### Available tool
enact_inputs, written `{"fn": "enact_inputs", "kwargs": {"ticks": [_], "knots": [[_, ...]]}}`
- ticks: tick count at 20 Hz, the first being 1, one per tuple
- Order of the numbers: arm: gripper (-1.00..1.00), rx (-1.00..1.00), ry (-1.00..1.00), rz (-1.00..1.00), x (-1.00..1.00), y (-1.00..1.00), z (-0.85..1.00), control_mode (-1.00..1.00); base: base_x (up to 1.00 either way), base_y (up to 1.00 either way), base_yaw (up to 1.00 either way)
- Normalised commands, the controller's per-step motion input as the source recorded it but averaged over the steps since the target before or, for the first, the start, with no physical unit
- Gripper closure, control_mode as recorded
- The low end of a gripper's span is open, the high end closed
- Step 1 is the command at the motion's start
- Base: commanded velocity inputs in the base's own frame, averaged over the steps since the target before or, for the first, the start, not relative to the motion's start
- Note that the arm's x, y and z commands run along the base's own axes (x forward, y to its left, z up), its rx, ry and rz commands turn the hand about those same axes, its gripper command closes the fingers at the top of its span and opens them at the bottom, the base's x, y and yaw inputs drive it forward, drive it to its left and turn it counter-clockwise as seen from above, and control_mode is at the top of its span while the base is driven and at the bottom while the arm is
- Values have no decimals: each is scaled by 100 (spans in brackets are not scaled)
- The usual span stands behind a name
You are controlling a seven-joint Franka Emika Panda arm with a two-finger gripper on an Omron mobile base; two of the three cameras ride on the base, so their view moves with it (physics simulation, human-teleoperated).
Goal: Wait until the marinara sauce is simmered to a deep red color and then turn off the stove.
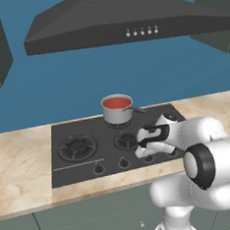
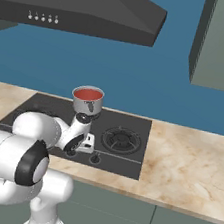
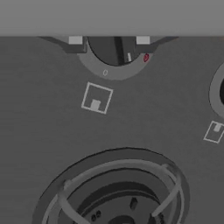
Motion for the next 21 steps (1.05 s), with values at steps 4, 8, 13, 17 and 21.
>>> {"fn": "enact_inputs", "kwargs": {"ticks": [4,8,13,17,21], "knots": [[100,16,-18,-61,-38,-13,-36,-100,0,0,0],[100,12,-18,-66,-46,-17,-41,-100,0,0,0],[100,8,-15,-70,-44,-15,-42,-100,0,0,0],[100,6,-13,-71,-43,-15,-44,-100,0,0,0],[100,4,-10,-72,-44,-20,-42,-100,0,0,0]]}}
